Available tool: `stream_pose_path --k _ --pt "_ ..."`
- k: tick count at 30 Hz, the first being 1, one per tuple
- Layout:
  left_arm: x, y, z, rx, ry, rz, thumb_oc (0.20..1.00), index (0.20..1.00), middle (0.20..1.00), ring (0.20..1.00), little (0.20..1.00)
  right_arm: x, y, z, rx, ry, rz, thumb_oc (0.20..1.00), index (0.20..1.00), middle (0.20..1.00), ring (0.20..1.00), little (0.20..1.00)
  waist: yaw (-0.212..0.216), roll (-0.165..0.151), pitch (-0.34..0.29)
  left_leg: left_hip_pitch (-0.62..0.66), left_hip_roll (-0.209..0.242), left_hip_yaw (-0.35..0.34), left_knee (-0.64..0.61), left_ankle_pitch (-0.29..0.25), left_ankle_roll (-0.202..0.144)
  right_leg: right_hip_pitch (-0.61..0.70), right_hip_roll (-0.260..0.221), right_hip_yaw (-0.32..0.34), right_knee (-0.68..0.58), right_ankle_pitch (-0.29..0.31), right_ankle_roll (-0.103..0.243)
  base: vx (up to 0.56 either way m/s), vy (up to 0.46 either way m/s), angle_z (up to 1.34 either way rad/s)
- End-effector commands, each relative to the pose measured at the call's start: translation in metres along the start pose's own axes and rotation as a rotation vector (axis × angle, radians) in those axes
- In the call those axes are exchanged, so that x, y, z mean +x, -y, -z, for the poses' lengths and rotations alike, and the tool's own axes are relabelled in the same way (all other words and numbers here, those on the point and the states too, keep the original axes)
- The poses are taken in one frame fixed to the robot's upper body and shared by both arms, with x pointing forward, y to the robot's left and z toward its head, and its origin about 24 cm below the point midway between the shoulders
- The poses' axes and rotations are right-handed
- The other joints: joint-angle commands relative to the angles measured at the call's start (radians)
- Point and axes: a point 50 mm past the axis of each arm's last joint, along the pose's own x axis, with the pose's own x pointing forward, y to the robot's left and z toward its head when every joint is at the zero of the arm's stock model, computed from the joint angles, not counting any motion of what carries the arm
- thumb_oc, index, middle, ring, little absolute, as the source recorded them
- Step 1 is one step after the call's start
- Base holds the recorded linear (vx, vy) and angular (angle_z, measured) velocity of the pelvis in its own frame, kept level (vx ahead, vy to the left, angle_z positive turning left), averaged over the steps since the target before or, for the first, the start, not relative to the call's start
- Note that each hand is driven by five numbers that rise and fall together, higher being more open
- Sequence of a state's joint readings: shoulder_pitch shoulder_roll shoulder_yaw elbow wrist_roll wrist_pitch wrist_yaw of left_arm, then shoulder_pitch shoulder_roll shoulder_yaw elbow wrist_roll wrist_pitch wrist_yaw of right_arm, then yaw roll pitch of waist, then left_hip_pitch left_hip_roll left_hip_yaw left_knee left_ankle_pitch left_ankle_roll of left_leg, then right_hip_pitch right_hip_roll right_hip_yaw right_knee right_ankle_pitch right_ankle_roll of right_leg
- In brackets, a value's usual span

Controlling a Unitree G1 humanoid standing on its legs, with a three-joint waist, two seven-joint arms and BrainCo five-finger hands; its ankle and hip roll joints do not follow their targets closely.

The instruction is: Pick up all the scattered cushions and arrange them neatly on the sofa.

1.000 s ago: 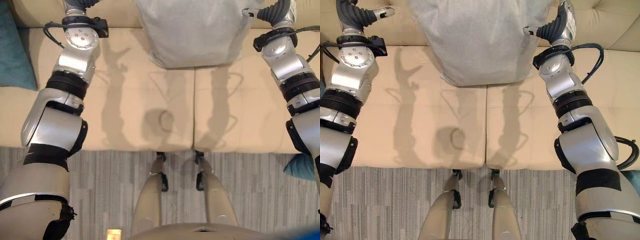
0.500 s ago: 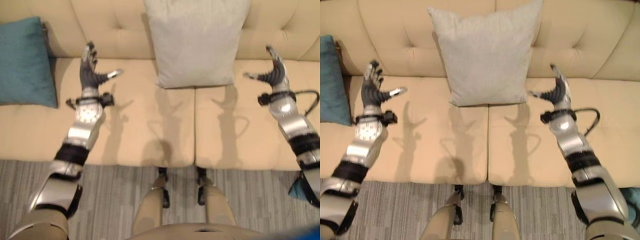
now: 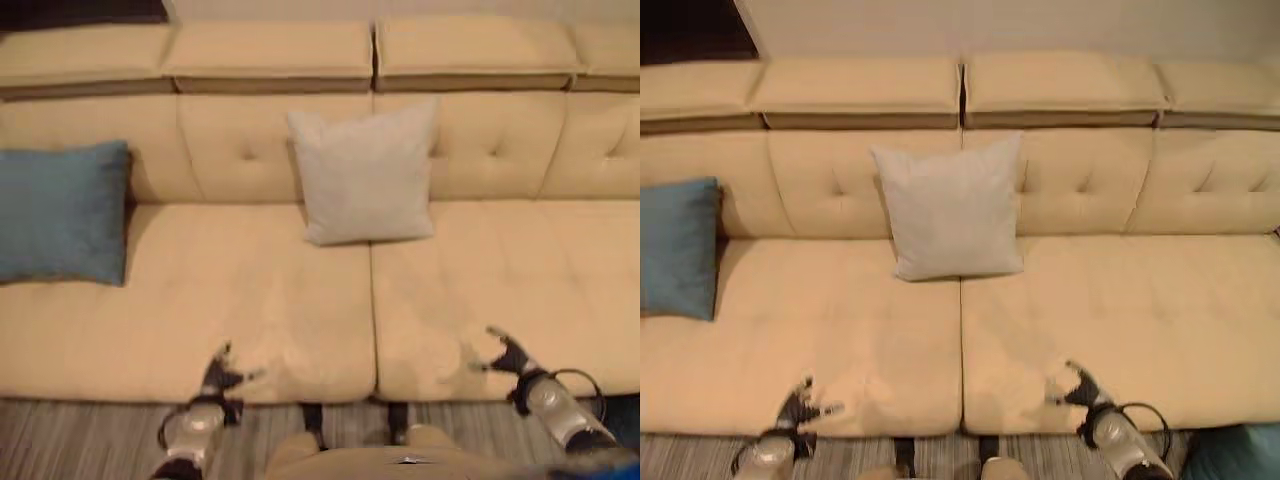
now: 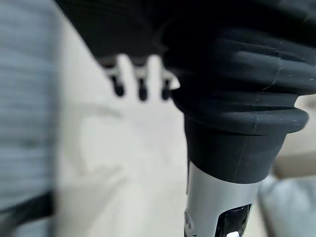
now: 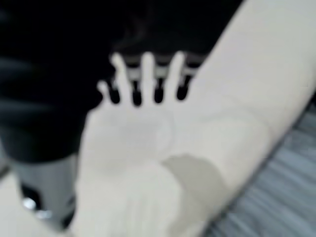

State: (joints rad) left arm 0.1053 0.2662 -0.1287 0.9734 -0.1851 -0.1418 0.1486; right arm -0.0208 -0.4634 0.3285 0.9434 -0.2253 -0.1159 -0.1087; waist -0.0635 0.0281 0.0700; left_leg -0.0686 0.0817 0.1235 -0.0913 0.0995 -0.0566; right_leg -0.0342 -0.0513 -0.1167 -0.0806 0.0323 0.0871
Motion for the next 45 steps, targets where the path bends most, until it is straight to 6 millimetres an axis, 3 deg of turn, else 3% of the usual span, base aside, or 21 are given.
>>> stream_pose_path --k 1,3,7,9,11,12,14,17,19,20,24,27,29,32,36,38,41,45 --pt "0.009 -0.007 -0.008 0.132 -0.015 0.024 1.0 1.0 1.0 1.0 1.0 0.003 -0.005 -0.004 -0.025 0.009 -0.022 1.0 1.0 1.0 1.0 1.0 0.007 -0.055 -0.008 0.07 0.014 0.013 0.043 -0.03 -0.059 0.018 -0.014 -0.017 0.026 -0.004 0.057 0.0 -0.093 0.06" --pt "0.008 -0.007 0.0 0.147 -0.051 0.025 1.0 1.0 1.0 1.0 1.0 0.001 -0.012 0.003 -0.003 -0.021 -0.038 1.0 1.0 1.0 1.0 1.0 0.007 -0.056 -0.008 0.078 0.02 0.013 0.044 -0.029 -0.061 0.029 -0.007 -0.018 0.028 -0.012 0.054 -0.02 -0.083 0.08" --pt "0.0 -0.004 0.029 0.171 -0.179 0.048 1.0 1.0 1.0 1.0 1.0 -0.016 -0.042 0.042 0.091 -0.213 -0.102 1.0 1.0 1.0 1.0 1.0 -0.001 -0.068 0.003 0.069 0.034 -0.009 0.081 -0.017 -0.073 0.059 0.014 -0.025 0.025 -0.029 0.031 -0.09 -0.091 0.13" --pt "0.0 -0.004 0.028 0.171 -0.179 0.048 1.0 1.0 1.0 1.0 1.0 -0.016 -0.042 0.042 0.091 -0.213 -0.102 1.0 1.0 1.0 1.0 1.0 -0.001 -0.068 0.003 0.068 0.034 -0.009 0.083 -0.018 -0.073 0.059 0.014 -0.025 0.025 -0.029 0.031 -0.08 -0.026 0.23" --pt "0.003 0.0 0.021 0.157 -0.16 0.051 1.0 1.0 1.0 1.0 1.0 -0.013 -0.036 0.042 0.099 -0.225 -0.086 1.0 1.0 1.0 1.0 1.0 0.009 -0.091 0.021 0.044 -0.04 -0.117 0.263 -0.108 -0.062 0.028 -0.002 0.001 0.045 -0.007 0.027 -0.21 -0.004 0.07" --pt "0.003 0.001 0.021 0.158 -0.162 0.057 1.0 1.0 1.0 1.0 1.0 -0.014 -0.035 0.045 0.103 -0.241 -0.083 1.0 1.0 1.0 1.0 1.0 0.001 -0.097 0.015 0.045 -0.052 -0.119 0.291 -0.123 -0.055 0.011 -0.01 0.007 0.047 0.005 0.029 -0.2 0.066 -0.16" --pt "0.004 0.005 0.019 0.152 -0.158 0.066 1.0 1.0 1.0 1.0 1.0 -0.015 -0.034 0.048 0.095 -0.259 -0.085 1.0 1.0 1.0 1.0 1.0 -0.005 -0.094 0.011 0.071 -0.071 -0.147 0.328 -0.155 -0.049 -0.024 -0.01 0.03 0.059 0.032 0.034 -0.15 0.11 -0.45" --pt "0.006 0.006 0.014 0.138 -0.141 0.066 1.0 1.0 1.0 1.0 1.0 -0.014 -0.033 0.047 0.106 -0.264 -0.082 1.0 1.0 1.0 1.0 1.0 -0.012 -0.08 0.009 0.117 -0.081 -0.196 0.274 -0.172 -0.041 -0.068 -0.004 0.056 0.082 0.046 0.045 -0.1 0.134 -0.29" --pt "0.01 0.011 0.003 0.15 -0.108 0.079 1.0 1.0 1.0 1.0 1.0 -0.014 -0.032 0.048 0.127 -0.279 -0.072 1.0 1.0 1.0 1.0 1.0 -0.03 -0.077 0.02 0.119 -0.089 -0.183 0.227 -0.187 -0.028 -0.103 -0.022 0.067 0.092 0.072 0.064 -0.17 0.192 -0.43" --pt "0.013 0.014 -0.008 0.159 -0.074 0.085 1.0 1.0 1.0 1.0 1.0 -0.01 -0.031 0.043 0.138 -0.279 -0.062 1.0 1.0 1.0 1.0 1.0 -0.036 -0.089 0.032 0.115 -0.112 -0.168 0.194 -0.225 -0.005 -0.139 -0.044 0.077 0.087 0.105 0.085 -0.25 0.264 -0.45" --pt "0.018 0.007 -0.024 0.176 -0.028 0.063 1.0 1.0 1.0 1.0 1.0 -0.001 -0.032 0.022 0.153 -0.221 -0.057 1.0 1.0 1.0 1.0 1.0 -0.026 -0.097 0.059 0.102 -0.126 -0.1 0.159 -0.217 0.013 -0.198 -0.078 0.054 0.063 0.158 0.13 -0.24 0.184 -0.64" --pt "0.019 0.001 -0.027 0.192 -0.017 0.049 1.0 1.0 1.0 1.0 1.0 0.0 -0.034 0.018 0.139 -0.204 -0.068 1.0 1.0 1.0 1.0 1.0 -0.012 -0.091 0.071 0.084 -0.121 -0.079 0.161 -0.199 0.02 -0.197 -0.082 0.006 0.135 0.108 0.118 -0.17 0.083 -0.8" --pt "0.018 -0.002 -0.021 0.186 -0.041 0.048 1.0 1.0 1.0 1.0 1.0 -0.003 -0.037 0.024 0.144 -0.225 -0.079 1.0 1.0 1.0 1.0 1.0 0.005 -0.076 0.059 0.072 -0.113 -0.054 0.146 -0.176 0.039 -0.152 -0.062 -0.018 0.278 0.018 0.078 -0.24 0.151 -0.53" --pt "0.016 0.0 -0.013 0.192 -0.067 0.066 1.0 1.0 1.0 1.0 1.0 -0.005 -0.042 0.027 0.148 -0.241 -0.094 1.0 1.0 1.0 1.0 1.0 0.025 -0.069 0.036 0.058 -0.105 -0.028 0.142 -0.161 0.048 -0.088 -0.042 -0.037 0.331 -0.049 0.069 -0.15 0.044 -0.53" --pt "0.014 -0.001 -0.005 0.183 -0.098 0.067 1.0 1.0 1.0 1.0 1.0 -0.005 -0.047 0.022 0.145 -0.223 -0.11 1.0 1.0 1.0 1.0 1.0 0.077 -0.08 0.011 0.024 -0.084 0.045 0.156 -0.148 0.044 0.02 -0.077 -0.167 0.283 -0.088 0.072 -0.16 -0.054 -0.46" --pt "0.013 -0.001 -0.004 0.173 -0.1 0.06 1.0 1.0 1.0 1.0 1.0 -0.002 -0.047 0.015 0.144 -0.198 -0.108 1.0 1.0 1.0 1.0 1.0 0.087 -0.088 0.012 0.02 -0.071 0.079 0.147 -0.129 0.033 0.032 -0.072 -0.187 0.228 -0.089 0.074 -0.15 -0.111 -0.98" --pt "0.013 0.002 -0.003 0.173 -0.103 0.072 1.0 1.0 1.0 1.0 1.0 -0.001 -0.048 0.01 0.193 -0.182 -0.098 1.0 1.0 1.0 1.0 1.0 0.072 -0.094 0.01 0.012 -0.061 0.089 0.145 -0.108 0.021 0.05 -0.034 -0.128 0.158 -0.09 0.063 -0.15 -0.192 -0.52" --pt "0.015 0.011 -0.012 0.202 -0.074 0.096 1.0 1.0 1.0 1.0 1.0 0.001 -0.046 0.006 0.211 -0.162 -0.086 1.0 1.0 1.0 1.0 1.0 0.053 -0.101 0.037 -0.035 -0.039 0.084 0.182 -0.077 -0.007 0.056 -0.007 -0.098 0.103 -0.078 0.044 -0.17 -0.121 -0.23"
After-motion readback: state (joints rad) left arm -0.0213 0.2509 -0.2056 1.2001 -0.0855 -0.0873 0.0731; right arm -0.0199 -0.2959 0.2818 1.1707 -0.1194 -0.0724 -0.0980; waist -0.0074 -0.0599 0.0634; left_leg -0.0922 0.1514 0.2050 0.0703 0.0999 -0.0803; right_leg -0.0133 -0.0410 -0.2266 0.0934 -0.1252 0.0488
